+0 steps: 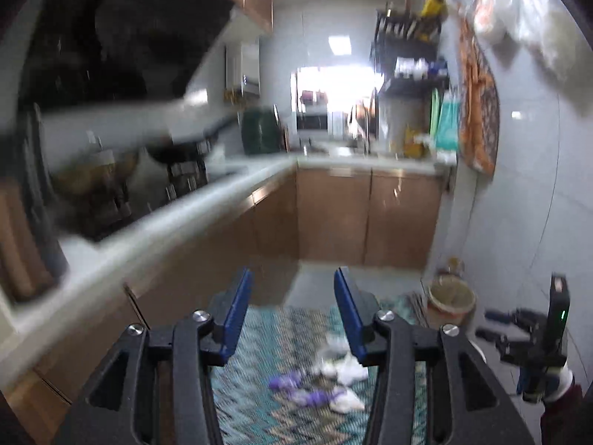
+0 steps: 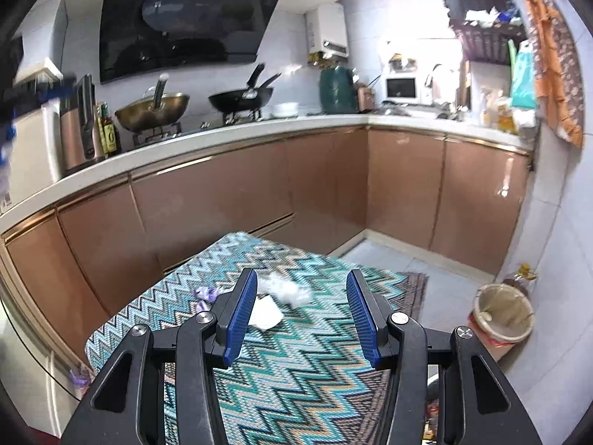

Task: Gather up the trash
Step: 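Move both open tools back over the remaining trash on the table, then grasp the purple-wrapped item with the left tool while the right grasps a white tissue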

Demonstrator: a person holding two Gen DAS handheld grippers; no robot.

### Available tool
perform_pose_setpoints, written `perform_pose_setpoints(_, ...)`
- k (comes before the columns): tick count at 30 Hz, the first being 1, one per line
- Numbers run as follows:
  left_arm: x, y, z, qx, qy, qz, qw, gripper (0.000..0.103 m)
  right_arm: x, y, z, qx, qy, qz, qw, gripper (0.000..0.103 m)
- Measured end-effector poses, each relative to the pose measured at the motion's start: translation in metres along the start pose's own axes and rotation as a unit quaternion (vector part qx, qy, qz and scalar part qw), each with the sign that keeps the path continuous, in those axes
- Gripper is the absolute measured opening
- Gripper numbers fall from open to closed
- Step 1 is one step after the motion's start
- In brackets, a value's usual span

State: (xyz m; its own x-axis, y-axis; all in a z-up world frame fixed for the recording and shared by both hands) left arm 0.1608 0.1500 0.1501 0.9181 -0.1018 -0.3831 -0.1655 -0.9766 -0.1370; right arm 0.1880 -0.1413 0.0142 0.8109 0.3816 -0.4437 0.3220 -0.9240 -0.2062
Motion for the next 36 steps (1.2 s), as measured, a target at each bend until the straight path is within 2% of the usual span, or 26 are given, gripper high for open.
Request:
perform_pose_setpoints(2, 0.026, 0.001, 0.032, 0.001, -0.024, 0.01, 0.9997, 0.044, 0.018, -0.004, 0.007, 0.001, -0.015, -0.011, 1.0, 0.05)
perform_pose_setpoints(6, 0.074, 0.012, 0.095, -0.004, -0.065, 0.06, 0.9961, 0.045, 0.058, -0.012, 0.027, 0.005, -0.055, -0.026, 0.998, 0.05)
perform_pose_setpoints(8, 0.094, 0.018, 0.123, -0.007, -0.078, 0.086, 0.9932, 0.052, 0.076, -0.016, 0.038, 0.007, -0.074, -0.032, 0.997, 0.05)
perform_pose_setpoints(13, 0.14, 0.031, 0.188, -0.013, -0.115, 0.14, 0.9835, 0.055, 0.123, -0.022, 0.07, 0.014, -0.129, -0.048, 0.99, 0.05)
perform_pose_setpoints(15, 0.157, 0.04, 0.211, 0.006, -0.137, 0.167, 0.9764, 0.056, 0.143, -0.025, 0.084, 0.016, -0.153, -0.057, 0.986, 0.05)
perform_pose_setpoints(19, 0.177, 0.053, 0.233, 0.056, -0.163, 0.196, 0.9654, 0.056, 0.172, -0.033, 0.106, 0.01, -0.192, -0.067, 0.979, 0.05)
perform_pose_setpoints(20, 0.183, 0.057, 0.238, 0.07, -0.171, 0.212, 0.9597, 0.056, 0.178, -0.035, 0.111, 0.009, -0.2, -0.07, 0.977, 0.05)
perform_pose_setpoints(25, 0.21, 0.072, 0.246, 0.146, -0.198, 0.241, 0.9387, 0.056, 0.199, -0.043, 0.128, 0.007, -0.23, -0.079, 0.97, 0.05)
perform_pose_setpoints(30, 0.238, 0.082, 0.26, 0.185, -0.222, 0.27, 0.9187, 0.056, 0.216, -0.053, 0.14, 0.001, -0.256, -0.086, 0.963, 0.05)
perform_pose_setpoints(33, 0.25, 0.082, 0.269, 0.188, -0.234, 0.281, 0.9117, 0.056, 0.226, -0.059, 0.143, -0.001, -0.265, -0.091, 0.96, 0.05)
perform_pose_setpoints(36, 0.257, 0.08, 0.279, 0.189, -0.247, 0.277, 0.9091, 0.056, 0.237, -0.065, 0.146, -0.002, -0.273, -0.096, 0.957, 0.05)
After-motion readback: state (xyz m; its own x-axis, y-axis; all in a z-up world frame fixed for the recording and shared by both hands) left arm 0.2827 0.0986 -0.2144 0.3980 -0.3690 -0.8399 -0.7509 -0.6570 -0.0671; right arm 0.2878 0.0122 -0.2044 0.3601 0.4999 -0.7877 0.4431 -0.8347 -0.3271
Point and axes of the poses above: each gripper's, at about its wrist camera, not at the fingertips, and x roughly the way its jaws point, y to its right, z to its underside, the point moved 6 cm from there along x, roughly the way its jaws point, and after that the axes turned 8 degrees about x, right-handed, at the moved point
